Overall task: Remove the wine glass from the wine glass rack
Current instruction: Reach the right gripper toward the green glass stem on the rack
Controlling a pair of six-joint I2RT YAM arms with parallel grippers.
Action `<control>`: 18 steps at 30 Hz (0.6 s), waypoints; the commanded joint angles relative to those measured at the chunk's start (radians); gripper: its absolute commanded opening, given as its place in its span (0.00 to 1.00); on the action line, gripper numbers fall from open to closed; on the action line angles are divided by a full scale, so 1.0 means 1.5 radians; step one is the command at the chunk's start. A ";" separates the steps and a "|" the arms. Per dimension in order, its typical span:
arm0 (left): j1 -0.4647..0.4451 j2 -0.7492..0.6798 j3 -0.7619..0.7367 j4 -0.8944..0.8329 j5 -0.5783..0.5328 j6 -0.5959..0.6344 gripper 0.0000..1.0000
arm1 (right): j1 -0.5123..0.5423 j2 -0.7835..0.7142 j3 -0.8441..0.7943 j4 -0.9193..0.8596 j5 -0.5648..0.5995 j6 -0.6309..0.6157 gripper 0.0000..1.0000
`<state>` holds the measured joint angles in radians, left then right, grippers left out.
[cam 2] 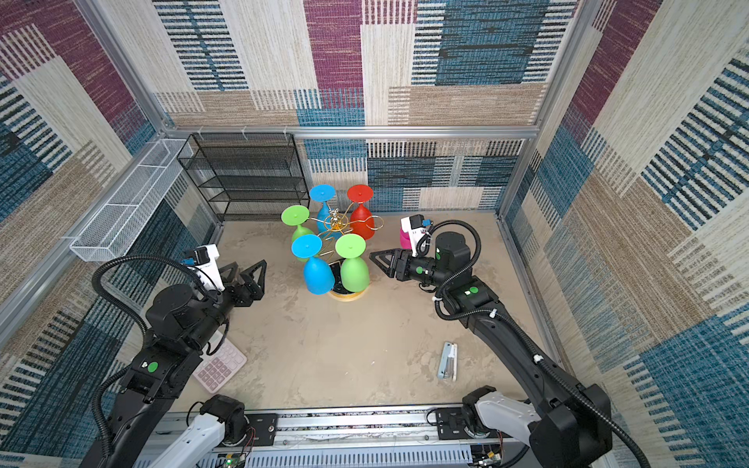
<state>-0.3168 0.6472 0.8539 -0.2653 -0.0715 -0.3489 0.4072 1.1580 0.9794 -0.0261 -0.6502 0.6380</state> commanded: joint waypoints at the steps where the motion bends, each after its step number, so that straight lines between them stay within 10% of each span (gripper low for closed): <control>1: 0.000 -0.001 -0.001 0.016 0.011 -0.015 0.88 | 0.007 0.017 0.013 0.064 -0.022 0.037 0.49; 18: 0.001 -0.006 -0.008 0.018 0.020 -0.013 0.88 | 0.030 0.085 0.045 0.095 -0.015 0.069 0.33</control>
<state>-0.3164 0.6411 0.8452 -0.2657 -0.0467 -0.3561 0.4503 1.2774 1.0313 0.0704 -0.6724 0.7242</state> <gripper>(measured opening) 0.882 0.335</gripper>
